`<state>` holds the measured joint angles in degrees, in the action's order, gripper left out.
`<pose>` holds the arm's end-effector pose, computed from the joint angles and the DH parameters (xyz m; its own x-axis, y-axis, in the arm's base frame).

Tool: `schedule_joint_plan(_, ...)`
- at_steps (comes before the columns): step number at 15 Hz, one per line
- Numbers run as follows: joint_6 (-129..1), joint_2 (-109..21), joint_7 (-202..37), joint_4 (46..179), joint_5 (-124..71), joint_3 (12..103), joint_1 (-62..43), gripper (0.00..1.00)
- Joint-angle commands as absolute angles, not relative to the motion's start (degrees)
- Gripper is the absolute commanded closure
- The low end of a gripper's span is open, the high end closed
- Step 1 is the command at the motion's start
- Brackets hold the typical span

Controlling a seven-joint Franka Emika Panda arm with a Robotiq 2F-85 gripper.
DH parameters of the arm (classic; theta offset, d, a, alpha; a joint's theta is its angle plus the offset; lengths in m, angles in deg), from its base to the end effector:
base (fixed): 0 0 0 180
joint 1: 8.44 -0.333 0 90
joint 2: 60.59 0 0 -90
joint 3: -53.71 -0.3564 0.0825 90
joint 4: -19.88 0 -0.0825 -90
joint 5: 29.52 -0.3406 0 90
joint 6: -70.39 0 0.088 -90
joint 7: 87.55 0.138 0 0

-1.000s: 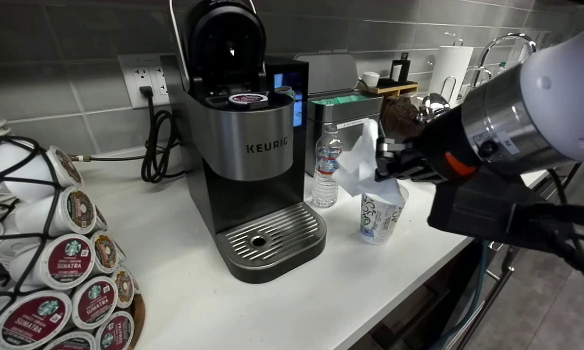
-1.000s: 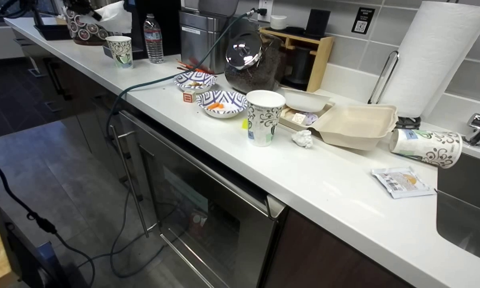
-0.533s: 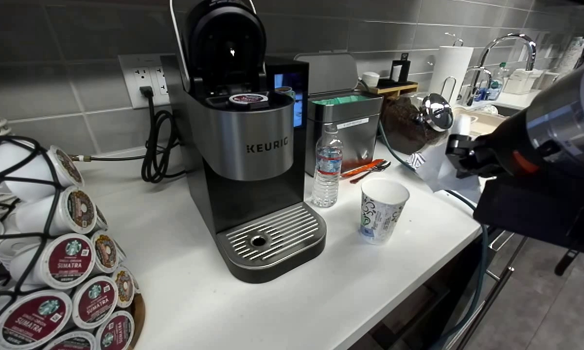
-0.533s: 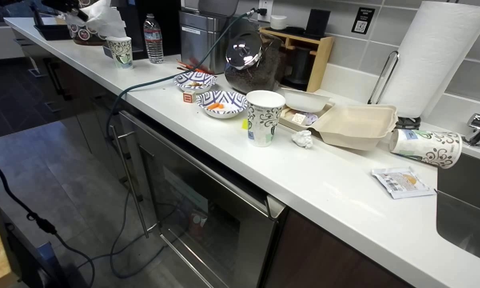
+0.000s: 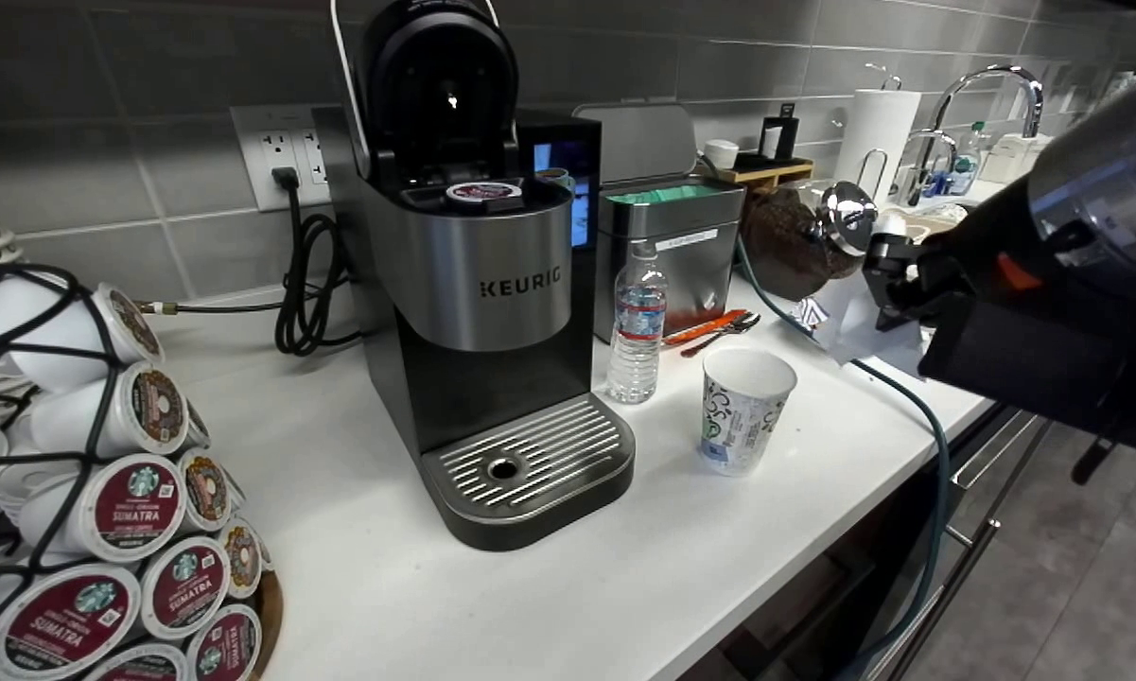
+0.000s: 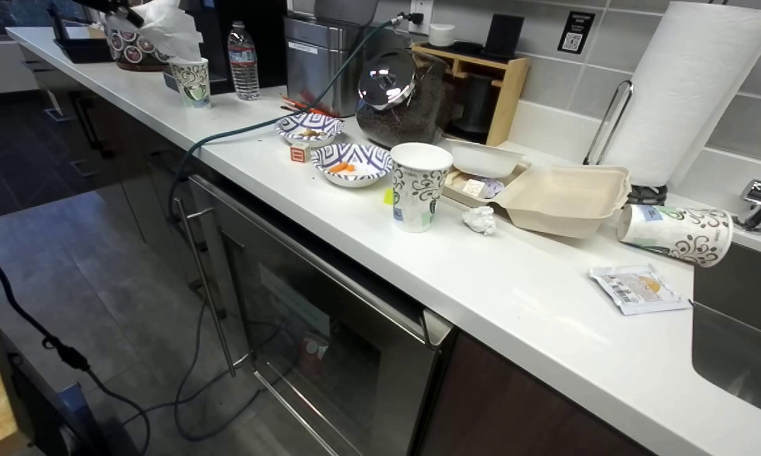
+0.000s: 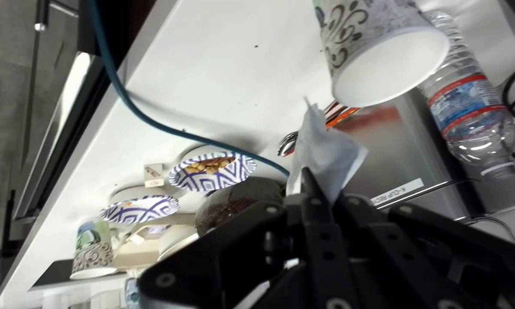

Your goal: Use the white napkin to wipe underneath the coffee maker chamber.

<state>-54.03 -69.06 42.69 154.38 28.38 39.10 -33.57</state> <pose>0.3828 0.2516 0.4477 0.3147 -0.6341 0.7063 -0.7252 -0.6407 -0.2520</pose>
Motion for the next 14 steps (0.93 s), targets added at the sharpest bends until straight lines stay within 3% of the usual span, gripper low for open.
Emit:
schedule_joint_plan(1, -68.16, -76.74, 40.10, 161.28, 28.35, 41.81, -27.24, 0.99)
schedule_joint_plan(6, -84.24, -81.48, 21.54, 167.82, 20.34, 49.72, -21.08, 0.99)
schedule_joint_plan(9, -86.64, -79.08, 8.42, 169.44, 10.84, 58.88, -24.84, 0.99)
schedule_joint_plan(10, -85.24, -78.71, 5.14, 169.53, 5.82, 54.81, -19.53, 0.99)
schedule_joint_plan(12, -85.14, -78.99, 7.59, 168.82, 9.60, 56.41, -21.10, 0.98)
schedule_joint_plan(14, -85.99, -78.62, 3.80, 169.19, 4.77, 50.74, -14.90, 0.99)
